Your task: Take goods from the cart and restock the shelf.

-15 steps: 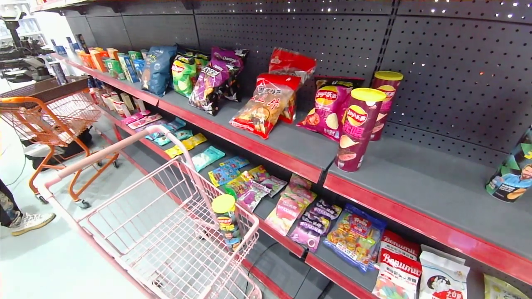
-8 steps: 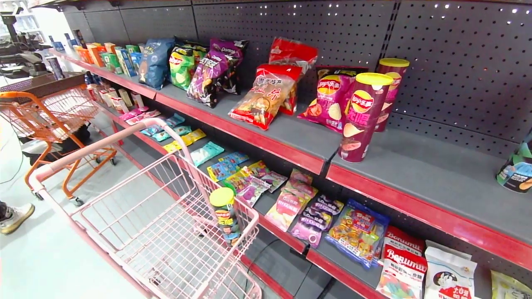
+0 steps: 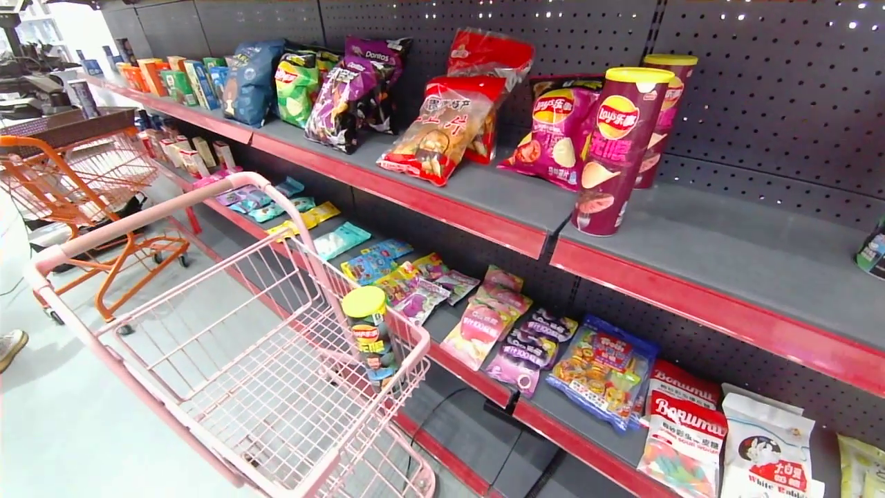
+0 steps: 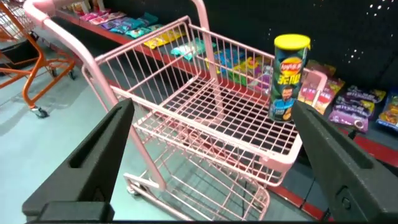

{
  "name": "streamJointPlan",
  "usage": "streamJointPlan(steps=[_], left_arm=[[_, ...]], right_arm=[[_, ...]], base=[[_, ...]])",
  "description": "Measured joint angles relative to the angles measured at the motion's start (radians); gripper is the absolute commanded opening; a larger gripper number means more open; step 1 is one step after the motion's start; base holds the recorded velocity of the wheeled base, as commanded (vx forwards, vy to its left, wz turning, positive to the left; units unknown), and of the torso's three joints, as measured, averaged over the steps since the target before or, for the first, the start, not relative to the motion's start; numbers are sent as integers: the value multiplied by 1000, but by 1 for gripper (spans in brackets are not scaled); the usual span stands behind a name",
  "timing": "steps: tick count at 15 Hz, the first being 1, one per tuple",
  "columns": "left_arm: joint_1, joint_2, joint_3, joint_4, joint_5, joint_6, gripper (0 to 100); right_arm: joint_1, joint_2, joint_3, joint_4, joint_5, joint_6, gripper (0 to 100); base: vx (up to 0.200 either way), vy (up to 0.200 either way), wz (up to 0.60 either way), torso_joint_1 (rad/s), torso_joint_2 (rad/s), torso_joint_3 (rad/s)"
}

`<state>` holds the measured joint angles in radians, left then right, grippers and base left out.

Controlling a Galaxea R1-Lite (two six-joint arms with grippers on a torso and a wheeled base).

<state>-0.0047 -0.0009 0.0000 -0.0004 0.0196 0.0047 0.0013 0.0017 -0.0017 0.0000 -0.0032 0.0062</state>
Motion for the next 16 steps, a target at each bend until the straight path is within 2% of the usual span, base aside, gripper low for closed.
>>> streamJointPlan(steps=[3,7,8,9,11,12,14,16], left_arm=[[0,0,0,2,-1,-1,100],[0,3,-12,0,-13,-14,100],[-4,14,-46,-5,-14,-24,100],[-10,43,-104,-6,-15,-51,100],[-22,170,-262,-14,-14,-111,100],[-28,280,-345,-25,-15,-130,100],[-39,524,-441,-110,-27,-134,100],[-49,799,-467,-283,-72,-134,100]], right_arm=[[0,0,0,1,0,-1,100],[0,0,0,0,0,-7,100],[0,0,0,0,0,-7,100],[0,0,0,0,0,-7,100],[0,0,0,0,0,-7,100],[0,0,0,0,0,-5,100],[0,0,0,0,0,-6,100],[0,0,0,0,0,-6,100]], base=[[0,0,0,-155,471,307],[0,0,0,-36,117,74],[0,0,0,0,0,0],[0,0,0,0,0,0],[0,0,0,0,0,0],[0,0,0,0,0,0],[0,0,0,0,0,0],[0,0,0,0,0,0]])
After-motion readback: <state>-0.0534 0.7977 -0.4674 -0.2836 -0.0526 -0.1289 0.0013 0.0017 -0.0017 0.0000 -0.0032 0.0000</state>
